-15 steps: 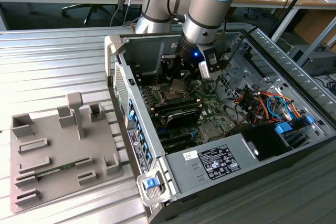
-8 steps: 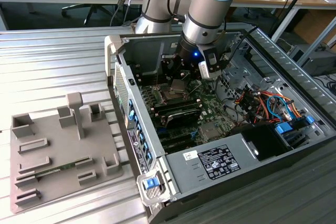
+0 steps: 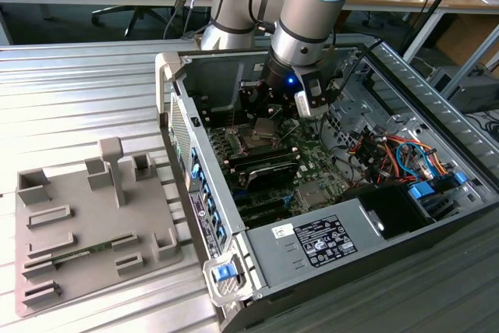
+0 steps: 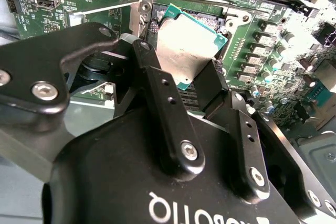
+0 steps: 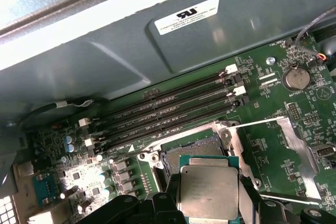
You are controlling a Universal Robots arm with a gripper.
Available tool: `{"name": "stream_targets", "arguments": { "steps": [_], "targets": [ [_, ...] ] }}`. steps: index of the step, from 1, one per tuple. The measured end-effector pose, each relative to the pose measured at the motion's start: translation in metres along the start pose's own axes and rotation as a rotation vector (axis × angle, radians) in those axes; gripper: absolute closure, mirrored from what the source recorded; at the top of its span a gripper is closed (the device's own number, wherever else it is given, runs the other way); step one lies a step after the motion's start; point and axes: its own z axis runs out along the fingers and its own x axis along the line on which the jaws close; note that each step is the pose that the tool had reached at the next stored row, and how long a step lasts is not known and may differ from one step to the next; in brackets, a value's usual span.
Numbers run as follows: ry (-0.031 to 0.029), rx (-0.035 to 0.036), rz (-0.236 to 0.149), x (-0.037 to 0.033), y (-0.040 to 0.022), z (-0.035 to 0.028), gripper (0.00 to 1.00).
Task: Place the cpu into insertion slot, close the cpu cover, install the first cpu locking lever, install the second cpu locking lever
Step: 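Place the cpu into insertion slot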
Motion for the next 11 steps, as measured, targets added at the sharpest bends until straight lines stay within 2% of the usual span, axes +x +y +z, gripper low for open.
{"name": "stream_targets", "arguments": {
  "steps": [11],
  "targets": [
    [-0.0005,-0.0002,0.011,0.0,0.0,0.0,0.47]
  ]
}}
